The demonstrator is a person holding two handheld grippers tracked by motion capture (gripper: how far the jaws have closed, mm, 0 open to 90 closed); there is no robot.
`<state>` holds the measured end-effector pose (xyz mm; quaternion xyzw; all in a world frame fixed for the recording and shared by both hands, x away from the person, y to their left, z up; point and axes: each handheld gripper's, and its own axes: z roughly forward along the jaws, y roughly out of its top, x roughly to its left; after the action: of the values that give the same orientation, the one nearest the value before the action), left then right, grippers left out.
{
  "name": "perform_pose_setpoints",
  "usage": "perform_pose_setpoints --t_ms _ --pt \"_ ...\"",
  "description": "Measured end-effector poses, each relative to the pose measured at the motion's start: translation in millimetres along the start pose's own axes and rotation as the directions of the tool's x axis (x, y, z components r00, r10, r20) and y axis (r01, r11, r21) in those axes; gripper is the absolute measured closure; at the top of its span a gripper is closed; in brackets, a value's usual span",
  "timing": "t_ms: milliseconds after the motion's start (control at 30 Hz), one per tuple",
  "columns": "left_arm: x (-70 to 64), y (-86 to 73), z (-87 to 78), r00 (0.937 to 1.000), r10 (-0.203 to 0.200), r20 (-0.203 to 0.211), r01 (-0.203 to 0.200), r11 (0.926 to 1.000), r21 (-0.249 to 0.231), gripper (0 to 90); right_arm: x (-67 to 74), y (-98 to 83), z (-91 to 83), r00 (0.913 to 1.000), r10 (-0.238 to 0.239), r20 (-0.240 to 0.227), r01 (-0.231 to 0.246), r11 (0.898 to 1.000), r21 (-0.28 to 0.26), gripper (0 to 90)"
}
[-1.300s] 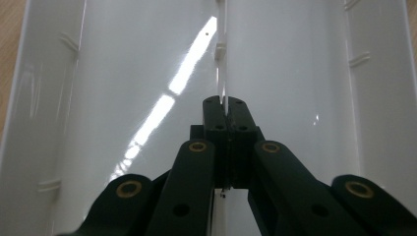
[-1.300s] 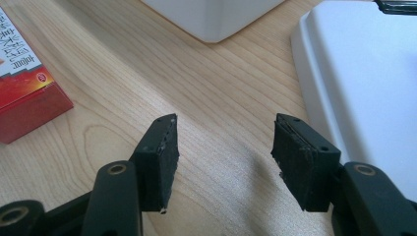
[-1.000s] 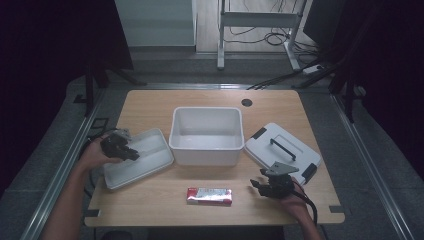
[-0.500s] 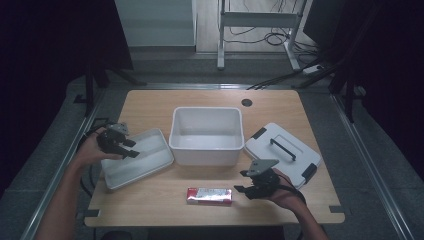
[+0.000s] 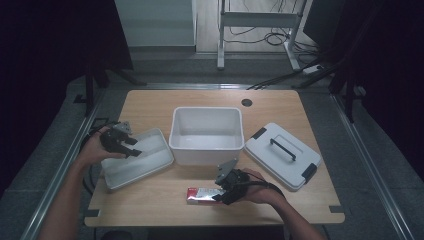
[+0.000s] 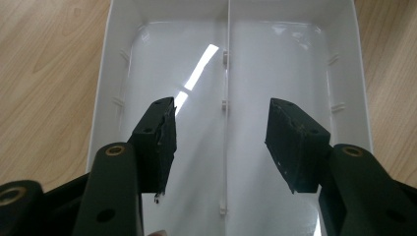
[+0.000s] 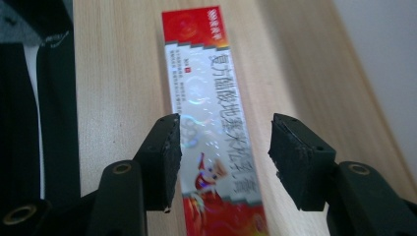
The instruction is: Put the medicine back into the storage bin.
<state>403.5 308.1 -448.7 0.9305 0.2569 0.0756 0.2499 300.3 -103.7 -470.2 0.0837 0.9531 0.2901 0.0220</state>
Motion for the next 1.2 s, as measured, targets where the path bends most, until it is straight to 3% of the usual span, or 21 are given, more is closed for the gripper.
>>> perform_pose_setpoints --t_ms 233,333,533,700,933,1100,1167,1200 --pt "-0.4 1.1 -0.6 1.0000 0.005 -0.006 -0.005 1.0000 0.000 45.9 3.1 9.9 14.2 0.9989 -0.042 -0.020 0.043 0.997 0.061 44.4" --pt "-0.6 2.4 0.3 1.0000 0.008 -0.005 -0.008 1.0000 0.003 46.0 5.4 15.7 22.9 0.9973 -0.067 -0.029 0.070 0.991 0.110 46.7" --pt "-0.8 3.5 -0.1 0.9998 0.015 -0.010 -0.015 0.9999 -0.001 45.9 6.4 22.6 27.0 0.9952 -0.084 -0.049 0.092 0.981 0.169 49.4" --pt "-1.5 3.7 0.3 0.9998 0.015 -0.012 -0.015 0.9999 -0.006 46.0 5.2 28.3 28.4 0.9957 -0.071 -0.059 0.082 0.972 0.219 49.9" --pt "-1.4 4.2 0.9 0.9999 0.007 -0.011 -0.007 0.9999 -0.009 46.2 4.4 33.0 30.8 0.9938 -0.088 -0.067 0.103 0.961 0.259 50.1" --pt "-1.8 4.9 0.5 0.9999 0.011 -0.012 -0.011 0.9999 -0.009 46.3 0.2 36.4 28.0 0.9984 -0.044 -0.036 0.052 0.960 0.274 50.8" --pt "-1.7 5.0 0.2 0.9999 0.011 -0.012 -0.011 0.9999 -0.010 47.0 -0.5 37.9 24.1 0.9984 -0.045 -0.034 0.052 0.963 0.263 50.9" --pt "-1.2 5.1 -0.2 0.9999 0.010 -0.012 -0.010 0.9999 -0.010 47.0 0.1 43.4 11.9 0.9981 -0.050 -0.035 0.057 0.972 0.230 51.0"
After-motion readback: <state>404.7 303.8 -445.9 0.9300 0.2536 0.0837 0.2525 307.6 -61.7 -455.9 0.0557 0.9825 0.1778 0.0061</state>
